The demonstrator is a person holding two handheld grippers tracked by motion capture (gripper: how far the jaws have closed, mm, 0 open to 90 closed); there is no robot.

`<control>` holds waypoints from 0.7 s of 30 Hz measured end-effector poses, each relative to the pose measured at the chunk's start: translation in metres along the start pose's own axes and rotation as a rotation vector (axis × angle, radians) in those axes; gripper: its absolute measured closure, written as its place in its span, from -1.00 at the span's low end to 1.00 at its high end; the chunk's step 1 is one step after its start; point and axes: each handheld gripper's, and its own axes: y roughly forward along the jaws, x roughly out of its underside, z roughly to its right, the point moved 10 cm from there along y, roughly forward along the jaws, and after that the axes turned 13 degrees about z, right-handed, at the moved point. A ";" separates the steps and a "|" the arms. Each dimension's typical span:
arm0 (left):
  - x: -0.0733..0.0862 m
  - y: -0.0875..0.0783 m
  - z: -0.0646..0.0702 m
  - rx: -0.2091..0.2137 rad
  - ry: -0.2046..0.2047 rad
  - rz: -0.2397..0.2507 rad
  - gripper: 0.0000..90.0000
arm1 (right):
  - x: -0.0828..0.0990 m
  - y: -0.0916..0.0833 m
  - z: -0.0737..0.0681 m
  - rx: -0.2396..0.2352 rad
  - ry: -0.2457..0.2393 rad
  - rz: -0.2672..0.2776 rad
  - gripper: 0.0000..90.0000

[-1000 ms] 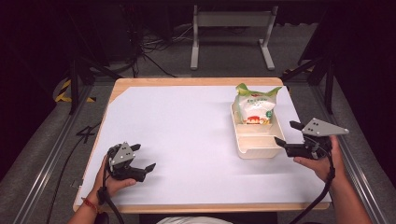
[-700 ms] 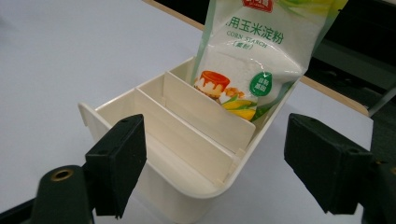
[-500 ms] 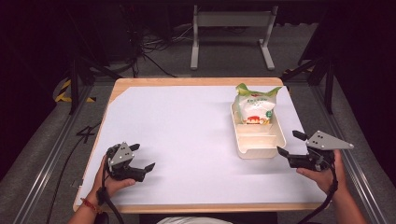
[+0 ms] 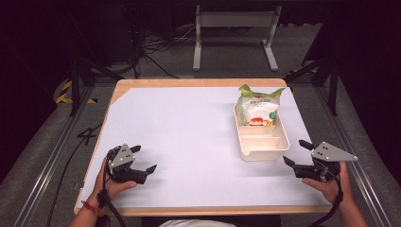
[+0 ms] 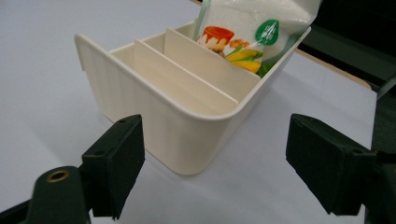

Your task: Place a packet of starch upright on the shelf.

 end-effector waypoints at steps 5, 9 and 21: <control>0.000 0.000 0.000 0.000 -0.002 0.003 -0.79 | 0.010 0.000 0.000 0.015 -0.023 -0.026 -0.59; 0.000 0.000 -0.001 -0.002 -0.005 0.005 -0.79 | 0.019 0.000 0.000 0.020 -0.012 -0.034 -0.60; -0.002 0.003 0.000 0.006 -0.011 0.004 -0.80 | 0.039 -0.010 0.004 0.061 0.047 -0.034 -0.61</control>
